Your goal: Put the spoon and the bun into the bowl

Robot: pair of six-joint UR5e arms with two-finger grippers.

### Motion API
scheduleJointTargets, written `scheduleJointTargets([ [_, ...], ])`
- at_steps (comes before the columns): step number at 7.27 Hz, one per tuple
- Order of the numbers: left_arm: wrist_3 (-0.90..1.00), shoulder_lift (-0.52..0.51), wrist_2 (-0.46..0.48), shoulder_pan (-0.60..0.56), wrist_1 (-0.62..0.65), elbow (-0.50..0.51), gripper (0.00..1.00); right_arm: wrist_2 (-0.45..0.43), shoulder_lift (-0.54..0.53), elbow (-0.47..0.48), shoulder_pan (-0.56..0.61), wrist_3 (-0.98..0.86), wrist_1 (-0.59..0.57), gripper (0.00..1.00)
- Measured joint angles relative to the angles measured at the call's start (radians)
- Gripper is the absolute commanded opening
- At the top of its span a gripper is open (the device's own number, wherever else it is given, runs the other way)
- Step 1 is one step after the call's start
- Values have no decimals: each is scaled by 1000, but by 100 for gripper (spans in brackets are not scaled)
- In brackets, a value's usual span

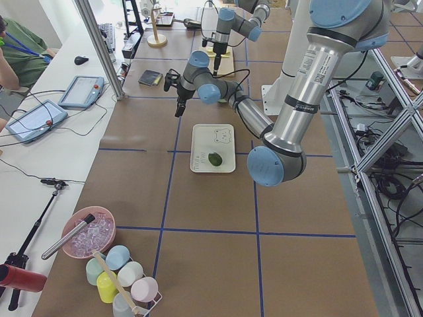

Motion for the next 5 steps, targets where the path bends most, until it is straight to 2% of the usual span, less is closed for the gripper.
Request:
scheduleJointTargets([
  [2, 117, 20, -85, -77, 1, 7, 100, 147, -83, 58, 174, -206, -110, 100],
  [3, 203, 49, -125, -130, 2, 7, 100, 192, -132, 80, 251, -346, -177, 100],
  [5, 417, 133, -183, -254, 6, 11, 100, 227, -248, 103, 383, -645, -276, 100],
])
